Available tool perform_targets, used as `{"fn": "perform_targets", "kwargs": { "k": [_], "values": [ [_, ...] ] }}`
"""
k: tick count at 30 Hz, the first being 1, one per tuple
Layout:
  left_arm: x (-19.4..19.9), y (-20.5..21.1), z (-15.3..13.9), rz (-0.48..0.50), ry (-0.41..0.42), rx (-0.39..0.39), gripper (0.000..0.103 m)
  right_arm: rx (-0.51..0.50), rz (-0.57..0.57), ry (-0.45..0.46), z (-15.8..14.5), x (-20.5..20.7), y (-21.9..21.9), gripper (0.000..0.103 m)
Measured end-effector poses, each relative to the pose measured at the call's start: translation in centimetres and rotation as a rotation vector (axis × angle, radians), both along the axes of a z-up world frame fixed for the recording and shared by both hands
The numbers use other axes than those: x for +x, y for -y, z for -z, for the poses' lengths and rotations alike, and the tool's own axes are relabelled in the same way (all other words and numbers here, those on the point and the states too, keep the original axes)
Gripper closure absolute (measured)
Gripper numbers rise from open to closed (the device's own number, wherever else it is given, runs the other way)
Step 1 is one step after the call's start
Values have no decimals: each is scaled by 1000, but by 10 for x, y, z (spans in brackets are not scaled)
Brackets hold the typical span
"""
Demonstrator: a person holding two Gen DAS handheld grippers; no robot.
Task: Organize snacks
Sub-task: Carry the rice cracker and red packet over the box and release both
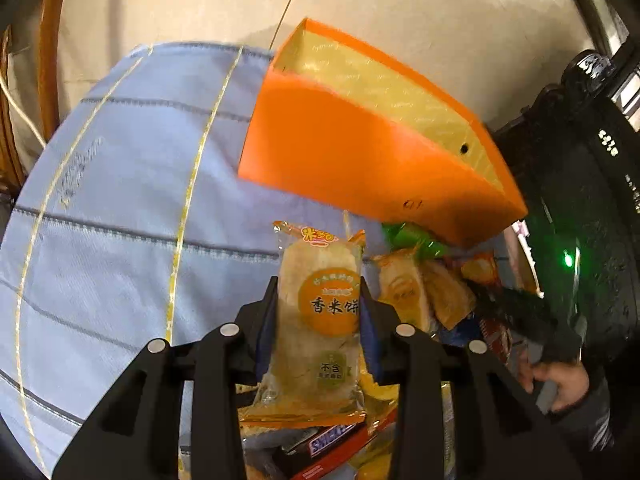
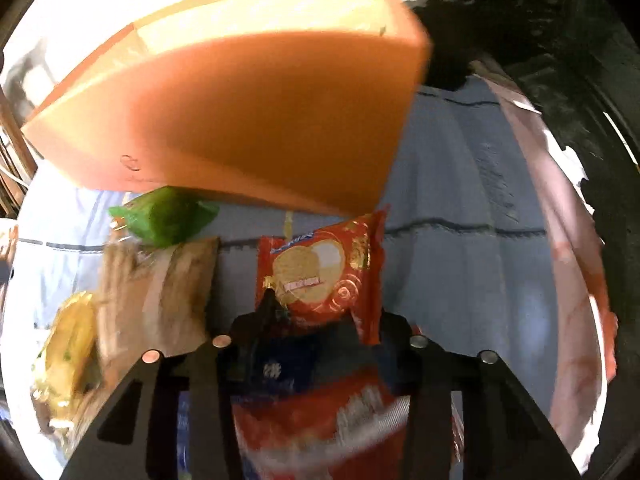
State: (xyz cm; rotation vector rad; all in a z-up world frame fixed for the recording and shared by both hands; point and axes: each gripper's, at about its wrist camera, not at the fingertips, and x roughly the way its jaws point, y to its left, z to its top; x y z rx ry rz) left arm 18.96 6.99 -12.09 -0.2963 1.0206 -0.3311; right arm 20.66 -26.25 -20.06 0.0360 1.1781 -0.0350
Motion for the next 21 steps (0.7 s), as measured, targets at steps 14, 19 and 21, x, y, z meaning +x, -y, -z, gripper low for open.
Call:
{"fn": "perform_targets", "kwargs": {
  "k": [14, 19, 21],
  "values": [
    [24, 31, -69, 61, 164, 74, 68, 43, 13, 149, -69, -27, 25, 80],
    [25, 32, -77, 59, 160, 80, 68, 144, 55, 229, -98, -46, 20, 80],
    [31, 33, -86, 58, 175, 81, 68, 139, 41, 302, -125, -42, 13, 80]
  ]
}}
